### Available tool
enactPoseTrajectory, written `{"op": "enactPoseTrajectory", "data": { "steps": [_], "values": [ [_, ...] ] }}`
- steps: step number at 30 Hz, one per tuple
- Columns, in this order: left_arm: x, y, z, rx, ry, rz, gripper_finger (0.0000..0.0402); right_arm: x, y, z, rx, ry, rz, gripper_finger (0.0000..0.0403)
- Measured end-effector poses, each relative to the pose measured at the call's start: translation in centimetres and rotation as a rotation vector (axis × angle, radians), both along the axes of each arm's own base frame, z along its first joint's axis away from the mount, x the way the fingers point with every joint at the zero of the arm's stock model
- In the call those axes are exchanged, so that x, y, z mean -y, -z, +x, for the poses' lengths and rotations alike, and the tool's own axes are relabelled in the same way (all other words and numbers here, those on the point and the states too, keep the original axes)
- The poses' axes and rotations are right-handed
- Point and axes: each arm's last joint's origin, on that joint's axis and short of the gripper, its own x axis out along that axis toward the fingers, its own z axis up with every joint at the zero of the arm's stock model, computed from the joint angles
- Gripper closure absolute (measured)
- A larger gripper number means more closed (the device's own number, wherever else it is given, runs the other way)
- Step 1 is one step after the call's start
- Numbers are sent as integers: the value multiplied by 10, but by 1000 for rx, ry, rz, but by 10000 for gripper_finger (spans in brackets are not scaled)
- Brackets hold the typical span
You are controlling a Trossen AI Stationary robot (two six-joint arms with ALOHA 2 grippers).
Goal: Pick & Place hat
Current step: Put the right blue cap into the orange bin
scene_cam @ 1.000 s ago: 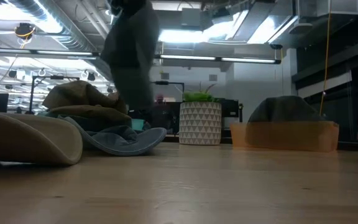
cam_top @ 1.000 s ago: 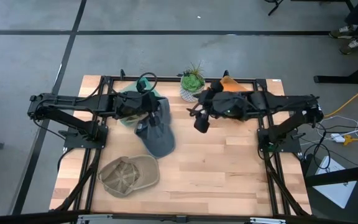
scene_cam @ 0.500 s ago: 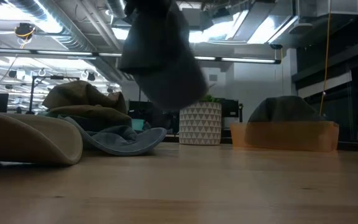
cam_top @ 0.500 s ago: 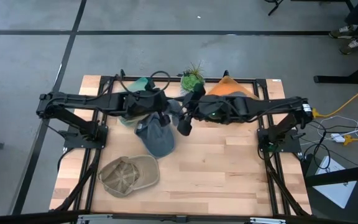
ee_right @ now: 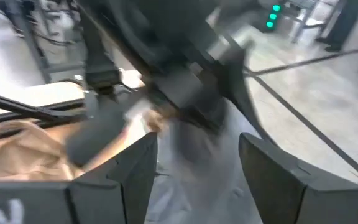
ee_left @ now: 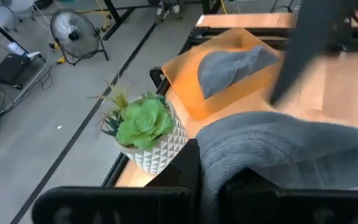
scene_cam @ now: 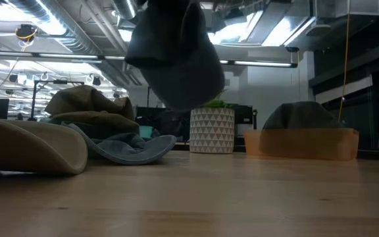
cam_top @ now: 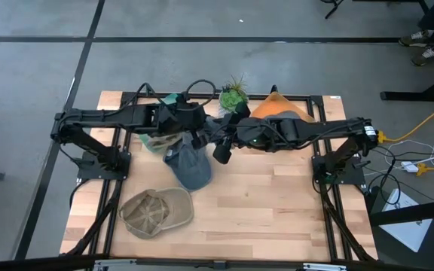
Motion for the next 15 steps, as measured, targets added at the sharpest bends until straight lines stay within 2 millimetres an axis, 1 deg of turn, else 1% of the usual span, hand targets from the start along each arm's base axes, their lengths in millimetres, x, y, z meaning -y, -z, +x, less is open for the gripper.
{"op": "enactPoseTrajectory", "data": {
  "steps": [7, 15],
  "values": [
    [1, -7, -3, -18, 27, -1, 398, 1, 2, -1, -8, 28, 20, 179],
    [-2, -6, -3, 10, -15, -49, 398, 2, 4, 3, 20, 45, 56, 179]
  ]
}}
